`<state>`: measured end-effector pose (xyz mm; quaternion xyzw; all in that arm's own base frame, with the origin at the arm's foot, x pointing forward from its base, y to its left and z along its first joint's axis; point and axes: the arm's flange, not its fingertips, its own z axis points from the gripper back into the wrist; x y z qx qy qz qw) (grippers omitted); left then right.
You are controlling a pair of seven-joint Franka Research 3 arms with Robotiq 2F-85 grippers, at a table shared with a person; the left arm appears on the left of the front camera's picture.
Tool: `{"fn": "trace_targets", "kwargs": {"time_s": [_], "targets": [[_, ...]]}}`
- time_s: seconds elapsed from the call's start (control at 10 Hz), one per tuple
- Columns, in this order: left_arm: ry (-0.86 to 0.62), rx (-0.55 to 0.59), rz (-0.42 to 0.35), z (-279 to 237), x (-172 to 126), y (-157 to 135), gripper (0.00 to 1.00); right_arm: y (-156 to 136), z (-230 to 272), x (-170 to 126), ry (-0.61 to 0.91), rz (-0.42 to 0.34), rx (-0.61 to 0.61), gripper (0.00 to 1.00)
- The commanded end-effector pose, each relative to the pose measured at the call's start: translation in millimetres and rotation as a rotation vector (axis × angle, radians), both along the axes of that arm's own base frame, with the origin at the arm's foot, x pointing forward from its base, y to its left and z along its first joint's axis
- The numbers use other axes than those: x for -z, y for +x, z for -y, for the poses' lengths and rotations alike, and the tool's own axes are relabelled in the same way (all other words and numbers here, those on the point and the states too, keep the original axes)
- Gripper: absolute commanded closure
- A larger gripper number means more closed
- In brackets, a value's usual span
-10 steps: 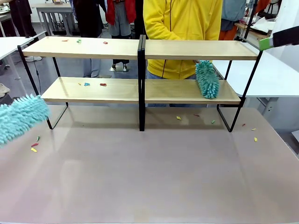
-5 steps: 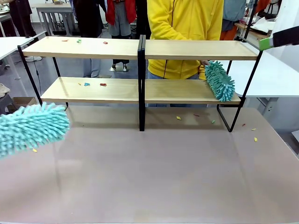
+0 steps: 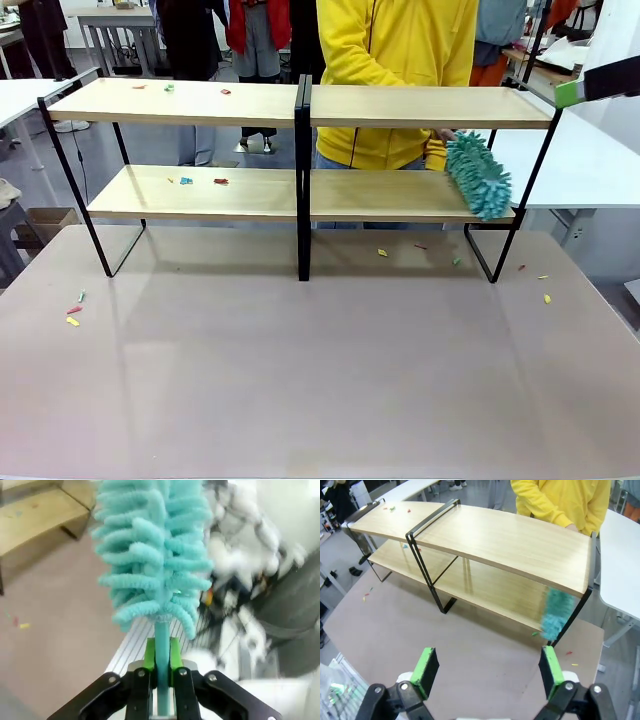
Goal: Clean the shelves.
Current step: Clean a randomly selected level of the Shelf with the Duster, then clean another randomly selected level of the Shelf with the Duster.
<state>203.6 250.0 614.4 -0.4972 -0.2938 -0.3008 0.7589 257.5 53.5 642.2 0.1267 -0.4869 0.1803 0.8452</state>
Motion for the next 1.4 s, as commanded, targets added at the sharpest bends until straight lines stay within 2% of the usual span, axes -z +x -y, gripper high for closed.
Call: {"fn": "trace_targets", "kwargs": {"time_s": [0.0, 0.1, 1.0, 1.1, 1.3], "targets": [[-0.088, -0.249, -0.277, -5.3, -19.5, 45.3, 0.87, 0.2, 0.9, -0.1, 0.001, -0.002, -0.009, 0.00], [0.000, 0.000, 0.000, 0.0, 0.0, 0.0, 0.87, 0.2, 0.9, -0.1, 0.001, -0.002, -0.009, 0.00], [0.001, -0.002, -0.015, 0.1, -3.1, 0.0, 0.87, 0.2, 0.9, -0.1, 0.001, -0.002, -0.009, 0.00], [0.211, 0.147, -0.035, 50.4, 3.1, 3.2, 0.87, 0.2, 0.9, -0.1, 0.001, -0.002, -0.009, 0.00], [0.487, 0.504, -0.161, 173.3, 43.9, 10.3, 0.87, 0.2, 0.9, -0.1, 0.001, -0.002, -0.009, 0.00]]}}
